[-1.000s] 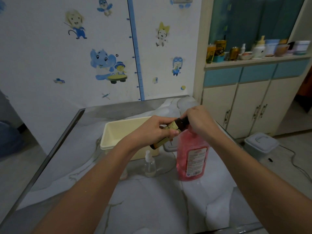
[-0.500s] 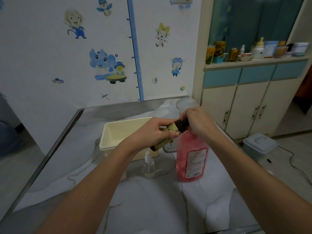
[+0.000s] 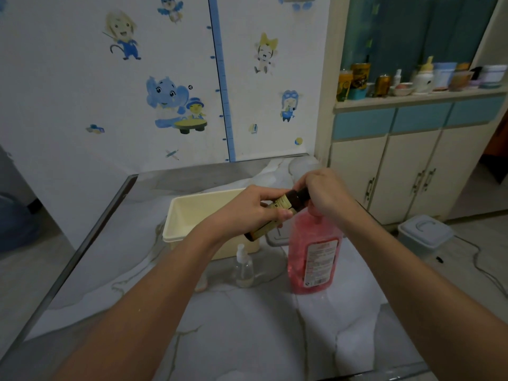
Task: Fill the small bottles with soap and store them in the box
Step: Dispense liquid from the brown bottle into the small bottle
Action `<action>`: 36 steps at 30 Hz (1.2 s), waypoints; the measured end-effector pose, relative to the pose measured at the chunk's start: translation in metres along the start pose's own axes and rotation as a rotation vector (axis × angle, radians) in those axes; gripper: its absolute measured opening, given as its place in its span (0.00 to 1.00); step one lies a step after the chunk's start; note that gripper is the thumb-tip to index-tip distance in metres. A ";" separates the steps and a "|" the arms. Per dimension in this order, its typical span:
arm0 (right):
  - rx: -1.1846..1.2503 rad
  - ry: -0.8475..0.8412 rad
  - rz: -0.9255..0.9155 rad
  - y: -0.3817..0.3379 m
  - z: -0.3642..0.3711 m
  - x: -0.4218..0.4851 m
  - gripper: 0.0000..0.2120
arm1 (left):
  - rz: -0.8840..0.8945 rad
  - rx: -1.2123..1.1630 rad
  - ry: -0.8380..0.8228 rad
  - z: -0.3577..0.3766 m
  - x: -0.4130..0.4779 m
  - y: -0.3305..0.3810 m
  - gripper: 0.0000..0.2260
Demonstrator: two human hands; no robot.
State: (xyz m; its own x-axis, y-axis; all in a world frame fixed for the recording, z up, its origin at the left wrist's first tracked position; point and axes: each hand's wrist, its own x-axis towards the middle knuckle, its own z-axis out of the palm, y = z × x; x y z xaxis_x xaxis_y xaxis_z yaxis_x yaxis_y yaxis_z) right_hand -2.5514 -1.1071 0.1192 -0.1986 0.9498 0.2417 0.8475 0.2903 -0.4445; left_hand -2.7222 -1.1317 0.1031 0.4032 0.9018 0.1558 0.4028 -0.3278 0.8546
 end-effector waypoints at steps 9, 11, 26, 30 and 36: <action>-0.005 -0.022 0.037 -0.004 -0.011 0.000 0.19 | 0.004 -0.017 0.009 -0.001 -0.002 0.006 0.16; -0.135 -0.064 -0.078 -0.001 -0.013 0.001 0.13 | 0.006 -0.015 0.007 -0.003 -0.001 0.008 0.16; -0.142 -0.058 -0.004 -0.003 -0.007 0.000 0.19 | -0.015 -0.027 0.004 0.001 -0.003 0.004 0.17; -0.188 -0.114 -0.047 -0.005 -0.018 0.004 0.13 | -0.012 -0.011 0.005 -0.003 -0.002 0.009 0.18; -0.332 -0.059 -0.122 -0.001 -0.005 0.003 0.19 | -0.021 -0.015 0.006 0.002 -0.002 0.001 0.17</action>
State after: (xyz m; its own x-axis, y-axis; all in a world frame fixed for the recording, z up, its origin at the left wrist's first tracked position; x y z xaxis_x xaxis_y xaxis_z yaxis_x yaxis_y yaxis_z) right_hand -2.5501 -1.1047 0.1252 -0.3284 0.9183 0.2211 0.9275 0.3578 -0.1084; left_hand -2.7211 -1.1348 0.1023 0.3900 0.9100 0.1409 0.3984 -0.3047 0.8651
